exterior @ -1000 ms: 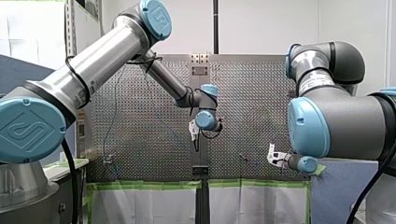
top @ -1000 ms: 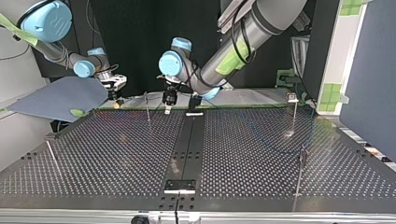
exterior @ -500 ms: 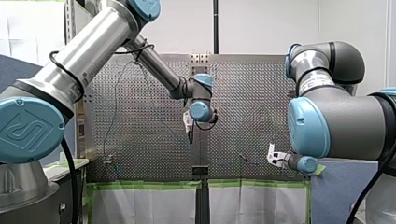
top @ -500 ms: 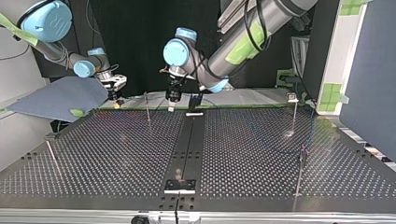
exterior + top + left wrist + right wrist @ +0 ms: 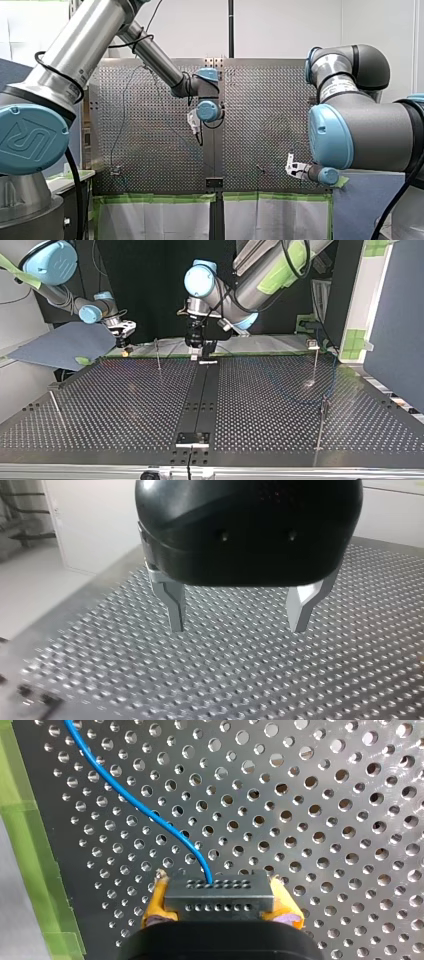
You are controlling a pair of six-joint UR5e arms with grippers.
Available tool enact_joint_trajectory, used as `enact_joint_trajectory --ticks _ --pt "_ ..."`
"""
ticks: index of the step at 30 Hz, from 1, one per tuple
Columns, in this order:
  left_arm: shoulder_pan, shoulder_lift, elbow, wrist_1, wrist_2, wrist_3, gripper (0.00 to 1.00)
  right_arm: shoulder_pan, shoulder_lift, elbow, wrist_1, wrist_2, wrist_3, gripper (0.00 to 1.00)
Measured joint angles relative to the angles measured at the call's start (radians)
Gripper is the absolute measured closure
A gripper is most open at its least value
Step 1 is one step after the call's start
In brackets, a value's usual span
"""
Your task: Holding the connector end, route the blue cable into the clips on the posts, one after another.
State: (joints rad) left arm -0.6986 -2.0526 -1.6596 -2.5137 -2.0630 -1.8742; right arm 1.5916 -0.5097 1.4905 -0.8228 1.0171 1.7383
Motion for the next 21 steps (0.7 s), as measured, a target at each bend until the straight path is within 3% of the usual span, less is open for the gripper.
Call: enact_joint_trajectory --ticks 21 --pt "0.001 0.215 -0.215 0.206 -0.004 0.129 0.00 0.000 0.000 0.000 0.002 0.000 -0.002 1.00"
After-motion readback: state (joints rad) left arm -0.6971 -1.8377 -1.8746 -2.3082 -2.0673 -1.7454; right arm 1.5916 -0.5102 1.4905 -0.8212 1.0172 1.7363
